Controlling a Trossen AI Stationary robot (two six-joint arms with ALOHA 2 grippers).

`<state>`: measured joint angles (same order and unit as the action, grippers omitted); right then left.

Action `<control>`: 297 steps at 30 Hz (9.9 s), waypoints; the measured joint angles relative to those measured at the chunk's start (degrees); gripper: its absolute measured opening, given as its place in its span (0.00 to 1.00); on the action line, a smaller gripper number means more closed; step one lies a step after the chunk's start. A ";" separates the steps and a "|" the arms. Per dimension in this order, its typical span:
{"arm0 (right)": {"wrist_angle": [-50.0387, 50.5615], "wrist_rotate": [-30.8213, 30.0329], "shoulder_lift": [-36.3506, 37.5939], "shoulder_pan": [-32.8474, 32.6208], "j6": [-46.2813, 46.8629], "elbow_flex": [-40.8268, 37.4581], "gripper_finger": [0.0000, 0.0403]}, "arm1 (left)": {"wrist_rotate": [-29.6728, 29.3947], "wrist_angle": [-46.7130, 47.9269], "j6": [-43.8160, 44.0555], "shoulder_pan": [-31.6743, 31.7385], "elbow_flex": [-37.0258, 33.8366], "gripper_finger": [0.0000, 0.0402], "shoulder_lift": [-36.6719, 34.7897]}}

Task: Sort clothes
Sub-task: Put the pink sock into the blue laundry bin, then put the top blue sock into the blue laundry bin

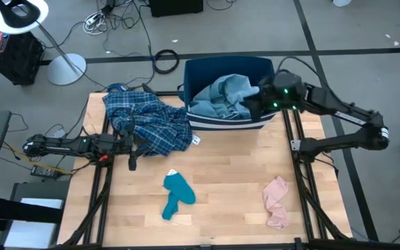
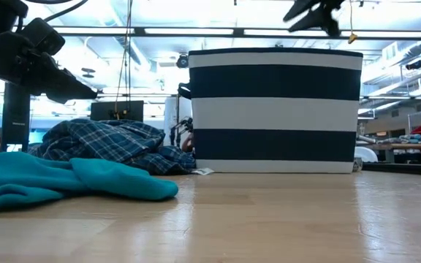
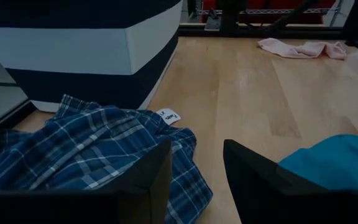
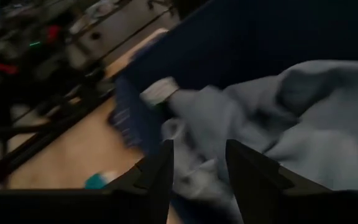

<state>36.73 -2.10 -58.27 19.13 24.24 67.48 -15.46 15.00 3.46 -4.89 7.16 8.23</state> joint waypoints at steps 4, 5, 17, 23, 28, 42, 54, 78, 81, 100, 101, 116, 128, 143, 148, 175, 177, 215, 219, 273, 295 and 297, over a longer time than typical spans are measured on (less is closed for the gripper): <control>3.14 -4.40 2.21 -9.24 5.03 0.02 0.37 | 0.00 0.14 0.02 -0.01 0.00 0.38 0.00; 4.32 -6.04 2.47 -11.84 6.75 0.02 0.37 | 0.00 0.14 0.08 0.00 0.00 0.38 0.00; 19.68 -15.67 -1.22 -35.70 35.49 0.02 0.37 | 0.02 0.27 1.29 0.01 0.00 0.38 0.00; 26.78 -14.74 -5.39 -42.85 50.70 0.02 0.37 | 0.02 0.38 1.33 0.00 0.00 0.38 0.00; 37.29 -14.30 -11.01 -47.23 63.13 0.02 0.37 | 0.02 0.40 1.36 0.01 0.00 0.38 0.01; 40.47 -8.11 -26.01 -57.62 76.28 -0.59 0.40 | 0.07 1.36 3.04 -0.01 0.00 0.38 0.02; 14.29 0.04 -21.69 -61.94 85.20 -20.62 0.44 | 0.04 1.21 2.93 0.00 0.00 0.38 0.02; 15.63 -5.59 -23.53 -53.40 66.44 -15.46 0.01 | 0.02 1.06 2.80 0.01 0.00 0.38 0.01; 20.36 -10.69 -22.61 -49.77 60.03 -10.29 0.01 | 0.02 0.08 2.61 0.01 0.00 0.38 0.02; 14.97 -24.93 -22.59 -22.20 4.21 25.01 0.00 | -0.17 -0.46 1.19 0.01 0.00 0.38 0.02; 13.03 -25.07 -22.67 -20.77 1.42 26.32 0.00 | -0.17 -0.45 1.10 0.01 0.00 0.38 0.02; -0.07 -20.54 -27.86 1.31 -12.06 32.68 0.01 | -0.60 -0.62 -0.26 -0.01 0.01 0.38 0.02; 3.07 -6.76 -45.88 6.14 -9.29 32.59 0.17 | -0.59 -0.56 -0.28 -0.01 0.00 0.38 0.02; 14.91 -5.10 -48.57 9.71 -8.49 32.57 0.45 | -0.59 0.08 -0.40 0.01 0.00 0.38 0.02; 17.43 -5.08 -41.30 9.69 -8.78 32.57 0.46 | -0.59 0.07 -0.42 0.00 0.00 0.38 0.02; 16.39 -4.12 -38.00 -22.60 -11.34 32.61 0.46 | -0.59 -0.48 0.04 0.01 0.00 0.38 0.00; 13.86 -4.12 -40.62 -24.32 -13.02 32.59 0.46 | -0.58 -0.45 0.17 0.01 0.00 0.38 0.02; -13.21 8.45 -67.33 -23.74 -18.93 32.59 0.40 | -0.57 -0.08 1.27 -0.01 0.00 0.38 0.02; -13.40 6.53 -67.33 -22.75 -19.85 32.59 0.40 | -0.57 -0.08 1.25 0.00 0.00 0.38 0.02; -28.58 -2.12 -65.71 -24.61 -17.24 13.94 0.01 | -0.57 0.21 1.29 -0.01 0.00 0.38 0.00; -17.14 -20.70 -34.70 -24.37 -25.95 13.91 0.00 | -0.58 -2.34 1.29 0.01 0.00 0.38 0.02; -17.07 -23.41 -31.68 -23.94 -27.91 13.92 0.00 | -0.57 -2.42 1.29 0.01 0.00 0.38 0.00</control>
<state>19.66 -25.51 -89.94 -4.81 -3.67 81.41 -16.03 12.58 4.75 -4.89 7.16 8.23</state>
